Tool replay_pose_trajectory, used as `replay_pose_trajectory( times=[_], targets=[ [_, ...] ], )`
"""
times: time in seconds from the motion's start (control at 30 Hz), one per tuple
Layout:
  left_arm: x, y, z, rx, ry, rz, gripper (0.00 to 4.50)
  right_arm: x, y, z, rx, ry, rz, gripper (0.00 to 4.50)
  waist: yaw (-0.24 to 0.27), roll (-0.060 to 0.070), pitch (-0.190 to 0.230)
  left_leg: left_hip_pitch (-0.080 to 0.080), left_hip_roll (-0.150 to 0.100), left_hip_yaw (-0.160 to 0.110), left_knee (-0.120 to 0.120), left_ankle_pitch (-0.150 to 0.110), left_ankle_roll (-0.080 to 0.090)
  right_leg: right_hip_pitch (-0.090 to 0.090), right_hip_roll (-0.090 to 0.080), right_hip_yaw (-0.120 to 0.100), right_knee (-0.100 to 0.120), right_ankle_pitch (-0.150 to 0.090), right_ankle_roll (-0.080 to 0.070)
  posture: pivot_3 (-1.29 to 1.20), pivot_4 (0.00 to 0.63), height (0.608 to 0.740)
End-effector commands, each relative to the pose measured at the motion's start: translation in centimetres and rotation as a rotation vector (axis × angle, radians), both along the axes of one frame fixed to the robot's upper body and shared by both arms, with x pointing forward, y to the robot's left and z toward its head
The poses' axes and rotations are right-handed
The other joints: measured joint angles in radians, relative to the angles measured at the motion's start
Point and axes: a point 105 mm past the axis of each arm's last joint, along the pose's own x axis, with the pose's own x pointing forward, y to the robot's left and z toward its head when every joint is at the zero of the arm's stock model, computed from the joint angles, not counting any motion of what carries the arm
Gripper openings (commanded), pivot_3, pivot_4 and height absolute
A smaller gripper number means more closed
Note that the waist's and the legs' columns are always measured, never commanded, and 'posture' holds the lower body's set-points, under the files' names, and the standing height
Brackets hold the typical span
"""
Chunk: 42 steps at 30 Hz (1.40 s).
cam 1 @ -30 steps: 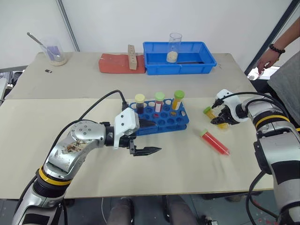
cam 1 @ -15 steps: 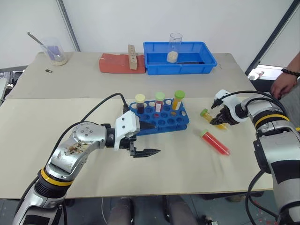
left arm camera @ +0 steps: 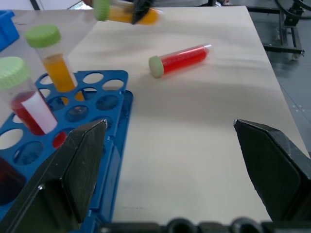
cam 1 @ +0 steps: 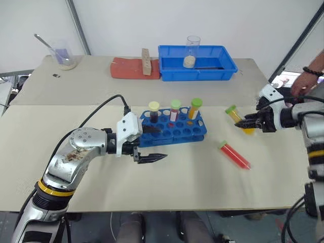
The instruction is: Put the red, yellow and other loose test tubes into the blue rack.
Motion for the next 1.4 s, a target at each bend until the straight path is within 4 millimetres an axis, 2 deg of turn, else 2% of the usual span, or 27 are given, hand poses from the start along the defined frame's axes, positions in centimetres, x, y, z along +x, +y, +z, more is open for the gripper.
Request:
replay_pose_trajectory(
  times=[0.03,0.1,0.2,0.3,0.43,0.57,0.73,1.13,1.4],
  targets=[
    [0.0,0.9,1.2,-0.038,-0.034,0.011,4.50,-3.9,4.0,4.3,0.151,-0.290,0.120,1.01,-0.002,0.000,0.000,0.000,0.000,0.000,0.000,0.000,0.000,0.000,0.000,0.000,0.000,0.000,0.000,0.00,0.150,0.740],
    [-0.1,1.3,1.1,-0.044,-0.039,0.008,4.50,-5.5,6.1,4.2,0.242,-0.401,0.131,1.01,-0.002,0.000,0.000,0.001,0.001,-0.001,0.000,0.000,0.000,0.001,0.002,0.000,0.000,-0.003,0.005,0.00,0.150,0.740],
    [-0.2,1.4,1.4,-0.087,-0.055,0.005,4.50,-6.2,8.7,3.7,0.334,-0.516,0.083,1.01,0.001,0.000,0.000,0.001,0.002,-0.001,0.001,0.000,0.000,0.001,0.002,0.000,0.002,-0.004,0.006,0.00,0.150,0.740],
    [-0.1,0.9,1.7,-0.128,-0.053,-0.009,4.50,-5.6,10.5,3.5,0.453,-0.619,-0.007,1.01,0.003,0.001,-0.001,0.001,0.001,-0.001,0.003,0.000,-0.001,0.001,0.001,0.000,0.003,-0.003,0.006,0.00,0.150,0.740],
    [-0.2,0.4,2.3,-0.173,-0.045,-0.026,4.50,-4.3,11.9,1.7,0.477,-0.695,-0.088,1.01,0.006,0.001,-0.001,0.001,0.000,0.000,0.003,0.000,-0.001,0.001,0.000,0.000,0.003,-0.003,0.005,0.00,0.150,0.740],
    [-0.7,-0.3,2.3,-0.181,-0.023,-0.054,4.50,-2.8,12.4,-0.5,0.513,-0.722,-0.177,1.01,0.004,0.001,-0.001,0.001,0.000,0.000,0.002,0.000,-0.001,0.001,0.000,0.000,0.002,-0.001,0.001,0.00,0.150,0.740],
    [-0.9,-0.8,2.3,-0.184,-0.017,-0.065,4.50,-1.2,11.9,-2.0,0.505,-0.769,-0.271,1.01,0.003,0.001,-0.001,0.000,0.000,0.000,0.002,0.000,-0.001,0.001,0.001,0.000,0.001,0.000,0.000,0.00,0.150,0.740],
    [-1.2,-0.6,1.6,-0.176,-0.009,-0.066,4.50,1.0,11.4,-3.6,0.512,-0.770,-0.353,1.01,-0.018,0.001,-0.001,0.001,0.001,-0.001,0.001,0.000,-0.001,0.001,0.001,0.000,0.001,0.000,-0.001,0.00,0.150,0.740],
    [-1.3,-0.5,1.5,-0.180,-0.001,-0.058,4.50,0.7,12.4,-4.2,0.526,-0.770,-0.346,1.01,-0.019,0.001,-0.001,0.001,0.001,-0.001,0.001,0.000,-0.001,0.001,0.001,0.000,0.001,0.000,-0.001,0.00,0.150,0.740]
  ],
)
